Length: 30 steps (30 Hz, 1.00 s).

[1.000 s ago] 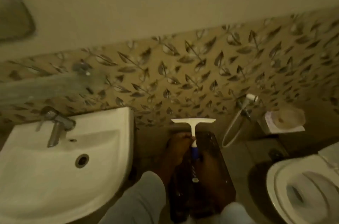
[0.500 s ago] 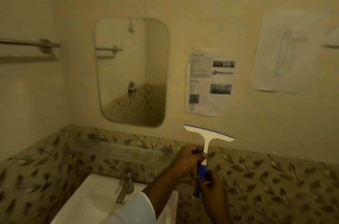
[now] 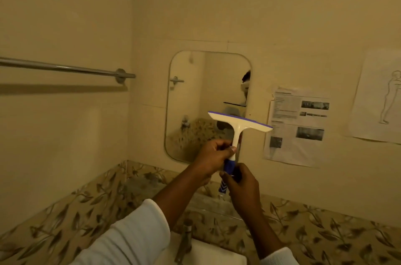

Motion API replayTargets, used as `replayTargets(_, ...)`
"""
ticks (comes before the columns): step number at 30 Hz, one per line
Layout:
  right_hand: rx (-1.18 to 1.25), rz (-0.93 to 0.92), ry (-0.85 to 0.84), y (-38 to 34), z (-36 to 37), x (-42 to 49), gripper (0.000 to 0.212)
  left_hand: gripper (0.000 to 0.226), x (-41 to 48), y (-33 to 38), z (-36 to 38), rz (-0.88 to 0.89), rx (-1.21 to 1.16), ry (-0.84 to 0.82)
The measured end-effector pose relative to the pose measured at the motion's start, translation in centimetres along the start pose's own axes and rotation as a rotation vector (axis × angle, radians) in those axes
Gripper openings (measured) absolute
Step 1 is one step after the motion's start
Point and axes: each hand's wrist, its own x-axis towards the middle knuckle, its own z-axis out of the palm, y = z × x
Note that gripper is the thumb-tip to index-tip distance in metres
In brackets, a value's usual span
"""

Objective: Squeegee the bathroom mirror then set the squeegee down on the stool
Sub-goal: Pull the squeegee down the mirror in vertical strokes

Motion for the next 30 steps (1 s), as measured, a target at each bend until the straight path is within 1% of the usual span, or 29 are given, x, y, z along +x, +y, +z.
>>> replayTargets(6,0.023,-0.034,0.047,-2.5,3.1,2.1,0.017,0.020,1.7,1.7,-3.9,0.046,0.022,0.001)
replayTargets(9,0.066,-0.051,0.076,-3.2,3.3,2.7,0.013,0.017,2.0,2.0,-4.5,0.092,0.025,-0.018)
replayTargets(12,0.110,-0.087,0.071,-4.0,2.9,3.5,0.017,0.018,2.3,2.3,-4.8,0.145,0.019,0.003)
replayTargets(14,0.113,-0.116,0.077,-4.5,2.3,4.4,0.018,0.023,2.8,2.5,-5.4,0.170,0.038,0.071)
replayTargets(16,0.117,-0.137,0.084,-5.0,1.4,5.7,0.019,0.033,3.6,2.3,-6.5,0.171,0.103,0.172)
replayTargets(18,0.104,-0.154,0.080,-5.5,0.6,7.2,0.021,0.045,4.4,1.8,-8.3,0.166,0.241,0.257)
replayTargets(20,0.089,-0.170,0.065,-5.9,0.1,8.7,0.024,0.051,5.2,1.2,-10.0,0.145,0.355,0.305)
replayTargets(22,0.102,-0.193,0.045,-6.5,0.1,10.1,0.023,0.052,5.8,0.8,-10.6,0.141,0.303,0.279)
replayTargets(24,0.092,-0.229,0.033,-7.2,0.6,11.3,0.022,0.055,6.0,1.5,-9.7,0.130,0.179,0.187)
replayTargets(27,0.113,-0.285,0.000,-7.9,2.1,12.7,0.018,0.046,6.9,3.2,-7.0,0.189,0.106,0.067)
replayTargets(28,0.122,-0.301,-0.011,-8.0,2.6,13.1,0.018,0.042,7.4,3.8,-6.1,0.207,0.087,0.059)
replayTargets(30,0.130,-0.311,-0.014,-8.3,3.4,13.8,0.021,0.034,8.5,4.8,-4.6,0.222,0.032,0.113)
